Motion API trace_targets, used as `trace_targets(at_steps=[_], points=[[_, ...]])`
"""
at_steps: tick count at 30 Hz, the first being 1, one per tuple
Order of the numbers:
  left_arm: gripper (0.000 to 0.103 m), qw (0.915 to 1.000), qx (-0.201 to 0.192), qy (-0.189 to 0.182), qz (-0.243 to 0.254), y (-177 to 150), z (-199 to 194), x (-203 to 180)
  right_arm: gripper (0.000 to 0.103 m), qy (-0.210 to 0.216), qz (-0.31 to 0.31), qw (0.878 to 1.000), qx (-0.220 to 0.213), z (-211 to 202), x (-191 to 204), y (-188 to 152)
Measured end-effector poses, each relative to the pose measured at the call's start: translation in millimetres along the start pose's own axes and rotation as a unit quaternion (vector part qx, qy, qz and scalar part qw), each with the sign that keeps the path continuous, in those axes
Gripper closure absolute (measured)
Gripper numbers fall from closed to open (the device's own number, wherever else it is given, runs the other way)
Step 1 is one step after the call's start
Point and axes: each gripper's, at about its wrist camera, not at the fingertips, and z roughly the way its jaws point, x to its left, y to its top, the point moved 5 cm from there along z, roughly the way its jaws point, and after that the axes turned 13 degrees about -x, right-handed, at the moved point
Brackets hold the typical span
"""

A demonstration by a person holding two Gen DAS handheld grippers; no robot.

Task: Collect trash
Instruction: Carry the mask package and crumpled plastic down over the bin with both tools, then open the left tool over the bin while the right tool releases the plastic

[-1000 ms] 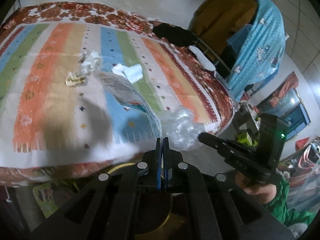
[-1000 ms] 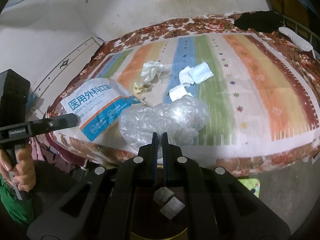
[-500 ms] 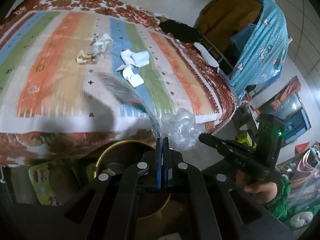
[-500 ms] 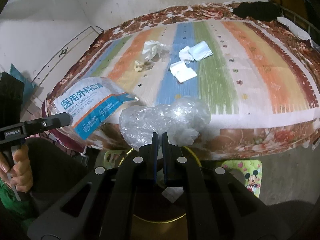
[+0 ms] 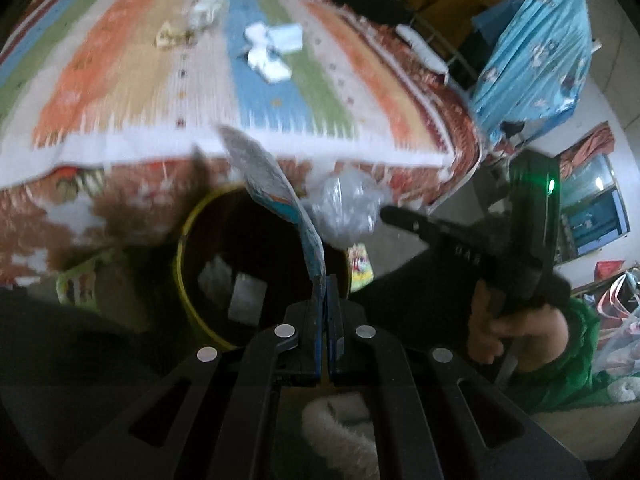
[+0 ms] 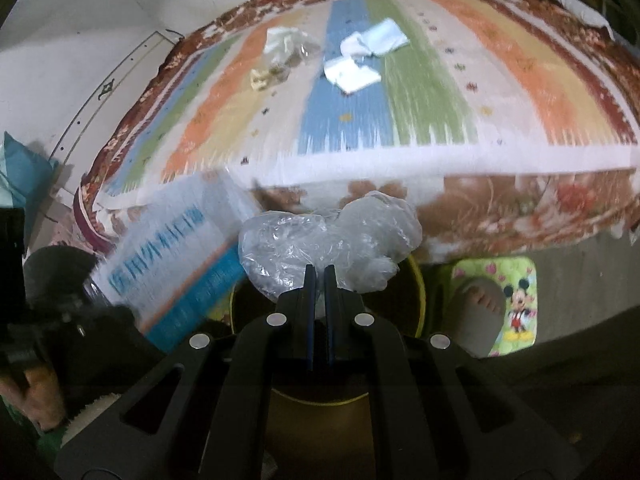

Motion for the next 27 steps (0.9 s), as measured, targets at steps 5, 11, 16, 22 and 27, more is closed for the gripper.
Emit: trace_targets(at_steps=[5,11,16,22,27], points=[[0.102,0.9993,0.038,0.004,0.002,-21,12,-1,0.1,0.004,0.014,0.999,0.032,13,2,-16],[0.102,0.997,0.069,0.03,0.02,-26,29,1,0.1,-0.012,0.011,0.999,0.04,21,-1,-16],[0.102,0.9957,0.08,0.044,0.019,-27,38,3,0.1,-0.035,0.004,0.998,0.045,29,-4,-17],[0.102,0.9943,0.096,0.046,-0.005,-29,53,9,0.099,-0.04,0.016,0.996,0.072,46,-7,-25],[0.102,0.9909,0.121,0.051,-0.029,-29,69,15,0.099,-0.053,0.033,0.993,0.1,73,-11,-28]])
